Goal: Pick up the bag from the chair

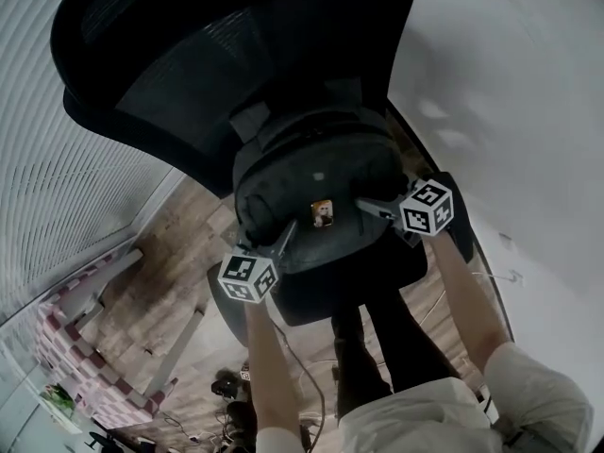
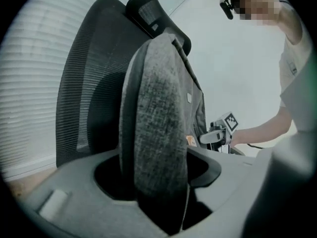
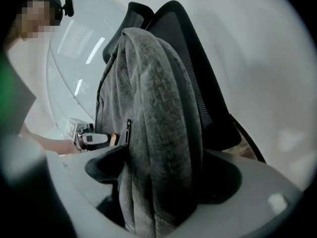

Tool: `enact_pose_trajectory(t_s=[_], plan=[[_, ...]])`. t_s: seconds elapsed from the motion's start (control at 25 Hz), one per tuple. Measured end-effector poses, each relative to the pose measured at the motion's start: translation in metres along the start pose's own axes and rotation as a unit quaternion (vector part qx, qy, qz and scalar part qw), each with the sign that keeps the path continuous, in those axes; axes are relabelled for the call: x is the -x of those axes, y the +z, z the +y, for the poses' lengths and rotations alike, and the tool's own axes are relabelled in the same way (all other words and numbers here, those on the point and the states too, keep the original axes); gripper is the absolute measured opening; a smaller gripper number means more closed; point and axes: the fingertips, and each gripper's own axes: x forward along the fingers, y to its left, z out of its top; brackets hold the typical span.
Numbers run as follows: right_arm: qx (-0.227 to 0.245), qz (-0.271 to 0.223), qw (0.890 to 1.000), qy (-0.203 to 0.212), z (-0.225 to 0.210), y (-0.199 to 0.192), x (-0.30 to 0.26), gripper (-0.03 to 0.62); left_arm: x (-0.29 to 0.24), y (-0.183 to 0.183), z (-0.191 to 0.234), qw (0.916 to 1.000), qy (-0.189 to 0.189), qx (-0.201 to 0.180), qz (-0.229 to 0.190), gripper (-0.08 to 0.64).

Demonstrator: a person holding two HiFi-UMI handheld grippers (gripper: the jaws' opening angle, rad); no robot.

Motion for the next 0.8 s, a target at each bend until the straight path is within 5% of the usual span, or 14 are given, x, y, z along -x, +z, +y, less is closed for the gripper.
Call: enact_pose_trajectory(t_s=[0.32, 0.8], plan=[[0.089, 0.021, 0.996, -0.002, 0.024, -0.009, 0.008, 0.305, 0.011, -0.004, -0.01, 0.9996, 0.016, -0.021, -0.004, 0.173], [0.176, 0.013, 0.984, 0.001, 0.092, 0.051, 0.059, 0.273, 0.066, 0.054, -0.054, 0.9978, 0.026, -0.04, -0.047, 0.141]])
